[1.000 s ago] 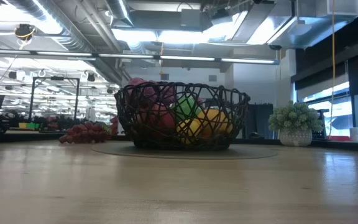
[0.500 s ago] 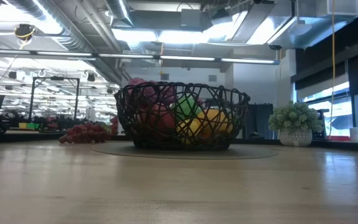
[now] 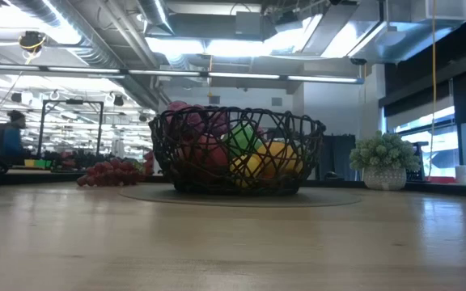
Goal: Build produce basket
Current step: Put the pear into the wire basket
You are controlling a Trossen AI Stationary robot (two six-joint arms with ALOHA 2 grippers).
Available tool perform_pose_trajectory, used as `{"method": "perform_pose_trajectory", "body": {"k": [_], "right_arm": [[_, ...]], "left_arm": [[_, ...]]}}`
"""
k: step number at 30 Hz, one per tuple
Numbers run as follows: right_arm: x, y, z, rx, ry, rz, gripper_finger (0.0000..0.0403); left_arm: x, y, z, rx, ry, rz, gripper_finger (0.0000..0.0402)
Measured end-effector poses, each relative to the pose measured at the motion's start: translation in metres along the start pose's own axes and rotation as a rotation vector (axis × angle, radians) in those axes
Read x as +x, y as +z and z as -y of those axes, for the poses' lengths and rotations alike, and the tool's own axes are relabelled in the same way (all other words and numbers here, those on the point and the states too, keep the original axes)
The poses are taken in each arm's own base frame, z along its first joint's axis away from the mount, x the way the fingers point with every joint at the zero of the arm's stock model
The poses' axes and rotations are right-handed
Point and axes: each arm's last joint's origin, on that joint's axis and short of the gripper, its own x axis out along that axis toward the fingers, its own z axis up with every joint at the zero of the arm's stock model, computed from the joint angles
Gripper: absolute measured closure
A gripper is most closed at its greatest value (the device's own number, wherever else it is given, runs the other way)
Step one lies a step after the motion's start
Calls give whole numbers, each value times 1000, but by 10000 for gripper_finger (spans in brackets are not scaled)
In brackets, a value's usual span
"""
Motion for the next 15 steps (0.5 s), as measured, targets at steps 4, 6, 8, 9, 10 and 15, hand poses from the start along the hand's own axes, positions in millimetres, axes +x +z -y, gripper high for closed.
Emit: {"method": "perform_pose_trajectory", "body": {"k": [4, 6, 8, 9, 10, 15], "right_arm": [[0, 0, 0, 0, 0, 0, 196], [0, 0, 0, 0, 0, 0, 196], [0, 0, 0, 0, 0, 0, 196], [0, 0, 0, 0, 0, 0, 196], [0, 0, 0, 0, 0, 0, 196], [0, 0, 0, 0, 0, 0, 196]], "left_arm": [[0, 0, 0, -2, -1, 0, 229], [0, 0, 0, -1, -1, 1, 231], [0, 0, 0, -1, 0, 0, 232], [0, 0, 0, -1, 1, -1, 232], [0, 0, 0, -1, 3, -4, 232], [0, 0, 0, 0, 9, -10, 233]]}}
